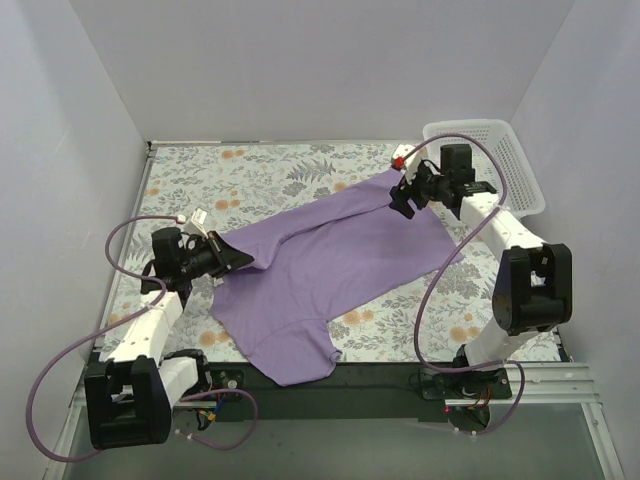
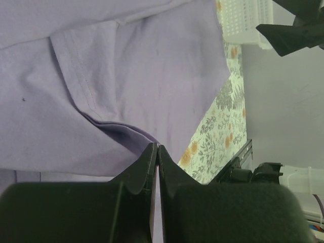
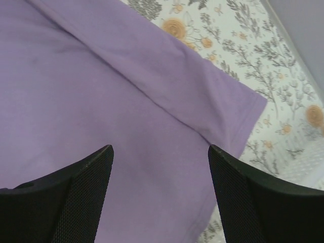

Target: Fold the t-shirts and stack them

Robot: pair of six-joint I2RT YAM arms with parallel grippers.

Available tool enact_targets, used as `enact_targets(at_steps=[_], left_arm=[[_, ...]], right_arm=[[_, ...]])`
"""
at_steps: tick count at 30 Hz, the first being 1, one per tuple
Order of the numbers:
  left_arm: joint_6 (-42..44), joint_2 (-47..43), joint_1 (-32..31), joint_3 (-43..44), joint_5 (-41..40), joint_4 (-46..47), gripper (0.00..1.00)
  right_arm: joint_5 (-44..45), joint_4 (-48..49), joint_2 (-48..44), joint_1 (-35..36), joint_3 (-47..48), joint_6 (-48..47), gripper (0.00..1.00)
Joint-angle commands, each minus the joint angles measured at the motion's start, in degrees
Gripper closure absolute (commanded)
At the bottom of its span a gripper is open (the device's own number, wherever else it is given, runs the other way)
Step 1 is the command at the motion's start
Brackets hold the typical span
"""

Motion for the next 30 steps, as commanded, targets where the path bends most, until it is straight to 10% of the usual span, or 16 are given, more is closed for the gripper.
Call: enact_targets(at_steps=[1, 7, 13, 20, 30], left_arm=[[1.66, 1.26, -2.00, 2.53, -0.66, -1.81, 1.00], [3.50, 3.81, -4.46, 3.58, -5.31, -5.32, 1.00], [4.03, 7.33, -6.40, 7.88, -9.90, -14.99, 0.53], [0.79, 4.43, -6.14, 12.19, -24.37, -14.65, 0.35], [-3.88, 26.29, 0.02, 19.12, -11.58, 0.65, 0.46]], right_arm=[[-6.80, -2.22, -4.01, -0.23, -2.75, 3.97, 0.18], [-8.56, -2.31, -7.18, -0.23, -8.11, 5.55, 0.17], [-8.83, -2.14, -10.60, -0.23, -13.21, 5.56, 0.16], [-9.53, -2.14, -13.33, -0.93, -16.20, 5.11, 0.16], [-12.69, -2.14, -13.42, -5.23, -16.47, 7.66, 0.16]])
